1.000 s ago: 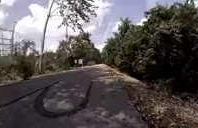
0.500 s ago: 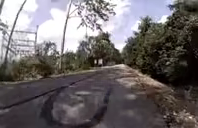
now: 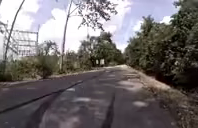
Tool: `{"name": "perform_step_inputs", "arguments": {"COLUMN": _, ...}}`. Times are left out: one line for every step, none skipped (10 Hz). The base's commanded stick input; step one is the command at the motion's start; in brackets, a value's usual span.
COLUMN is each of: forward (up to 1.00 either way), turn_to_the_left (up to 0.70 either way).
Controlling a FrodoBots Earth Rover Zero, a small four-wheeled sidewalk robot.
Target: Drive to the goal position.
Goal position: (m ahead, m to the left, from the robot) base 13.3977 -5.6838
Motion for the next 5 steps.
{"name": "perform_step_inputs", "arguments": {"forward": 0.70, "turn_to_the_left": -0.17}}
{"name": "perform_step_inputs", "arguments": {"forward": 0.70, "turn_to_the_left": -0.09}}
{"name": "perform_step_inputs", "arguments": {"forward": 0.70, "turn_to_the_left": -0.02}}
{"name": "perform_step_inputs", "arguments": {"forward": 0.70, "turn_to_the_left": 0.00}}
{"name": "perform_step_inputs", "arguments": {"forward": 0.70, "turn_to_the_left": 0.00}}
